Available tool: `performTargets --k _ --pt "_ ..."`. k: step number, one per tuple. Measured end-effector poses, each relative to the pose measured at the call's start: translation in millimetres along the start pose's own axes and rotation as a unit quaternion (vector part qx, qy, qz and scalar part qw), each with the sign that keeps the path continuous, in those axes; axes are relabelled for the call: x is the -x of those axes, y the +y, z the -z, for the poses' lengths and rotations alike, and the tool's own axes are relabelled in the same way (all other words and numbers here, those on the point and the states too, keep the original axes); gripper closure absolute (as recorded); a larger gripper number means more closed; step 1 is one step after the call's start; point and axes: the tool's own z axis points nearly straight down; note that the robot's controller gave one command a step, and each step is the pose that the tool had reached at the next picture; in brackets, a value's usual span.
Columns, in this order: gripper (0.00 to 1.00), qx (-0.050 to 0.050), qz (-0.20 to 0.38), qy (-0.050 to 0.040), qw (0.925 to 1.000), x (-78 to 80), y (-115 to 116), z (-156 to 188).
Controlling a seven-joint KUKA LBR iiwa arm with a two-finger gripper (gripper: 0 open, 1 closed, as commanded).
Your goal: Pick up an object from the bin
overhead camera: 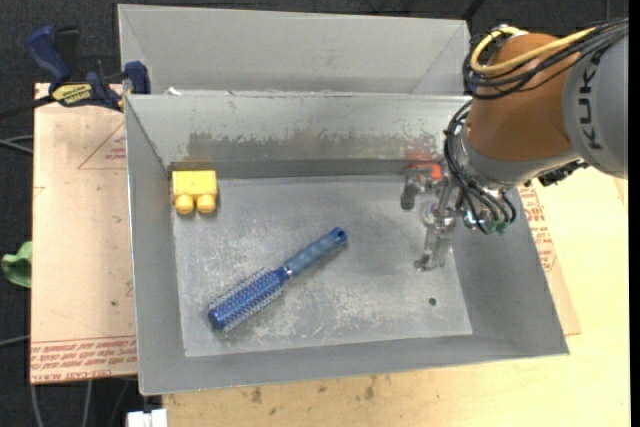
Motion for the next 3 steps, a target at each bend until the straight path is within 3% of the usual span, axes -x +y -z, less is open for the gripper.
performTargets --k 1,2,3 --pt "0.0 0.002 0.046 -0.0052 0.9989 35.2 100.4 -17.3" --pt "0.0 0.0 0.259 -0.0011 0.9658 23.0 110.0 -97.0" --pt "1.0 -0.001 0.259 -0.0039 0.9659 24.9 109.6 -94.0"
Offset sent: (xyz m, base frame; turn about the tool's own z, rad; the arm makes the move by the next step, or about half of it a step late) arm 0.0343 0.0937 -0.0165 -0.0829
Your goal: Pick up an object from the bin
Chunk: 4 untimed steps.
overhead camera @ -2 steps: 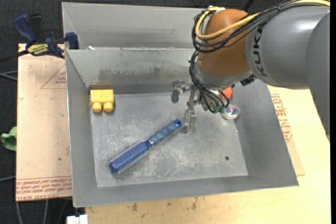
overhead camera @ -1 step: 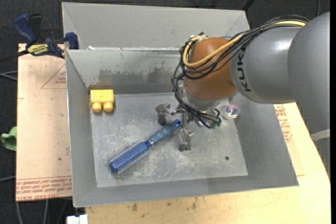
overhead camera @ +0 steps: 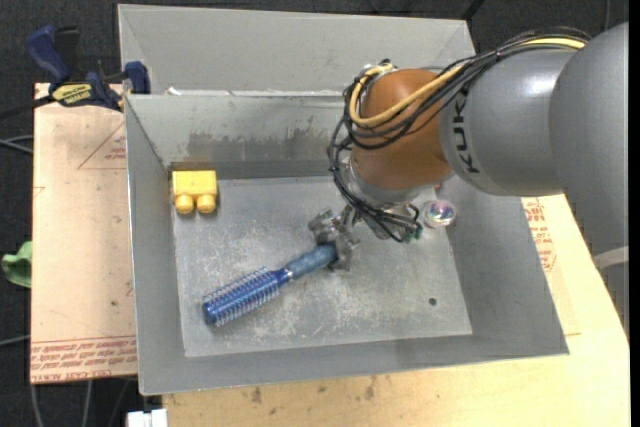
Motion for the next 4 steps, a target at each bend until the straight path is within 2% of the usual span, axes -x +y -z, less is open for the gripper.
performTargets --k 1,2,3,4 --pt "0.0 0.0 0.0 0.0001 1.0 -0.2 0.1 -0.4" --pt "1.0 0.0 0.0 -0.0002 1.0 0.0 -0.2 0.1" --pt "0.0 0.0 0.0 -0.0001 1.0 -0.2 0.0 -0.4" --pt "1.0 0.0 0.0 -0.0002 1.0 -0.1 -0.2 0.0"
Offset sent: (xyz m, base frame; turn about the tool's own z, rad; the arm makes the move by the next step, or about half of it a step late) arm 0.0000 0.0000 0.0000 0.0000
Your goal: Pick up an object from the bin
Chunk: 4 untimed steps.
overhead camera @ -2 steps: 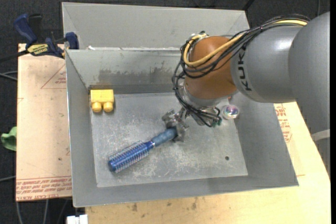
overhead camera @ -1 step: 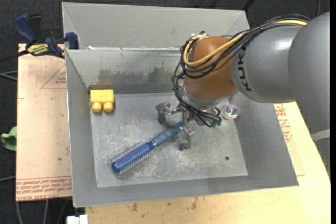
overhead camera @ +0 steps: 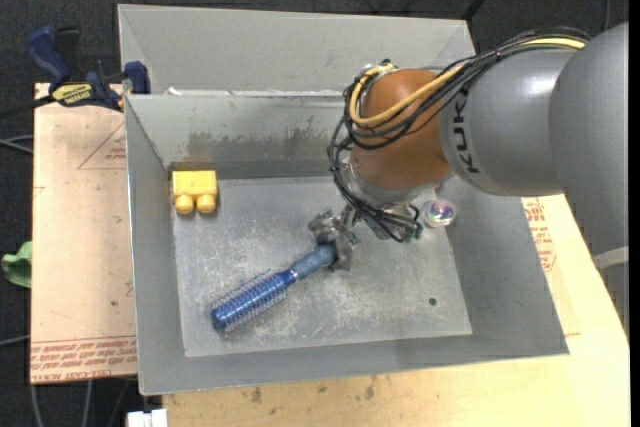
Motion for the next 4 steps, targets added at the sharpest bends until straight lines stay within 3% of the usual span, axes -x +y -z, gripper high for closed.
performTargets --k 1,2,3,4 --pt "0.0 0.0 0.0 0.0003 1.0 -0.1 0.1 -0.4" --pt "1.0 0.0 0.0 0.0 1.0 0.0 0.0 0.0" --pt "1.0 -0.002 0.009 -0.0024 1.0 38.0 -24.1 33.2" --pt "1.0 -0.003 -0.005 -0.0009 1.0 -1.0 -110.0 75.2"
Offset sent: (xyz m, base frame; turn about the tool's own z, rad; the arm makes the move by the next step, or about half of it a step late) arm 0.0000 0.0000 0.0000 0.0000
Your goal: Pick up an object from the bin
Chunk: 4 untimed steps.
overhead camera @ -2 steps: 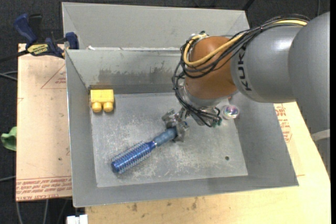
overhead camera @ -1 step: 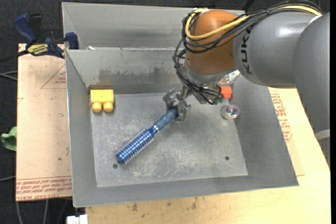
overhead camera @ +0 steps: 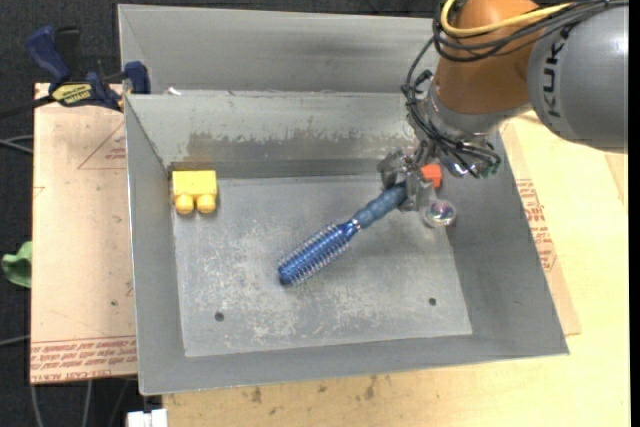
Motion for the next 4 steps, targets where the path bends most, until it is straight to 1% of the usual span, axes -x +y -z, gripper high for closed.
performTargets --k 1,2,3,4 --pt "0.0 0.002 0.004 0.0004 1.0 2.5 5.6 -1.8" --pt "0.0 0.005 0.163 0.0025 0.9867 -2.6 27.2 -79.0" --pt "0.0 0.002 0.308 -0.0009 0.9513 -23.7 16.7 -25.5" --pt "0.0 0.004 0.403 -0.0002 0.9154 -8.3 -0.2 -75.5"
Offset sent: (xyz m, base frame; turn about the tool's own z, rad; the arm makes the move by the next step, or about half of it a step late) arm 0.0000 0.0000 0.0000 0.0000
